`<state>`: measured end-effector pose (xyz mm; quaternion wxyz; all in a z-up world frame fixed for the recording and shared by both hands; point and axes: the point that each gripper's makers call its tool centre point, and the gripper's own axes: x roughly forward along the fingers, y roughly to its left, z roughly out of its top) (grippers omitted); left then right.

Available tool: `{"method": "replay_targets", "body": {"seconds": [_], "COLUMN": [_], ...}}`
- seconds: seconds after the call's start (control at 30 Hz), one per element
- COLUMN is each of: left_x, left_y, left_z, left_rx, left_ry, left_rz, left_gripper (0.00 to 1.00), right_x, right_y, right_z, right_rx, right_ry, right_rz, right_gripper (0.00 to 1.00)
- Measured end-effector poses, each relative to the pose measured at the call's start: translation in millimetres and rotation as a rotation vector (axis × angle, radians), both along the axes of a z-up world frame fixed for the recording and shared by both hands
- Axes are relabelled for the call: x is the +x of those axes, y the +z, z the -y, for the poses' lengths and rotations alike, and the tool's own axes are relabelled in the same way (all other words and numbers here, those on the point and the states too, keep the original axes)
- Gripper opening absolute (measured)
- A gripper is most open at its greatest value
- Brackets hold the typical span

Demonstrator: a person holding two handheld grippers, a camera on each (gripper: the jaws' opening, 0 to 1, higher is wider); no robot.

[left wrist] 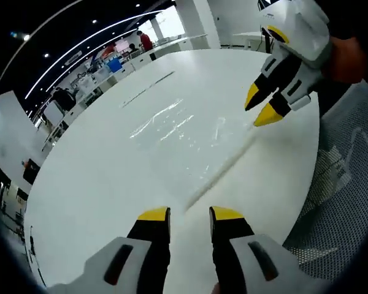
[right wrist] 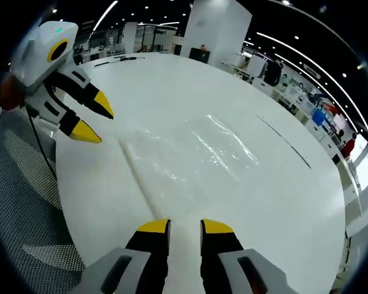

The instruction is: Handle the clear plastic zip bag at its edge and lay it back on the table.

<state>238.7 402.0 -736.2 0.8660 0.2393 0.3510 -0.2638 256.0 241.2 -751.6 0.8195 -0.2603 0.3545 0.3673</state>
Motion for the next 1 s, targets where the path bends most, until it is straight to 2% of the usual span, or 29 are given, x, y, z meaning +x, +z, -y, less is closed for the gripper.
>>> {"method": "replay_targets", "body": {"seconds": [0.23,0.57,1.0], "left_x": [-9.8,-25.6,-38.8], "left_y": [-3.0,-5.2,-7.2], "left_z": [-10.4,-19.1,-15.5], "left_rx": [-0.033,-0.035,-0.075], "left_ry": [0.035,0.054,0.054], "left_rz": [-0.021,-0.046,-0.073], "left_gripper": [0.26,0.26,0.32], "right_x": [-5.8,-24.1,-57.6], "right_y": [1.9,20.1,12.5], "right_z": [0.5,2.6,-4.8], "right_rx": [0.048,0.073,0.068], "right_ry": [-0.039,-0.081,-0.071], "right_rz": [-0.015,0.004,-0.030], "right_gripper": [0.25,0.28,0.36]}}
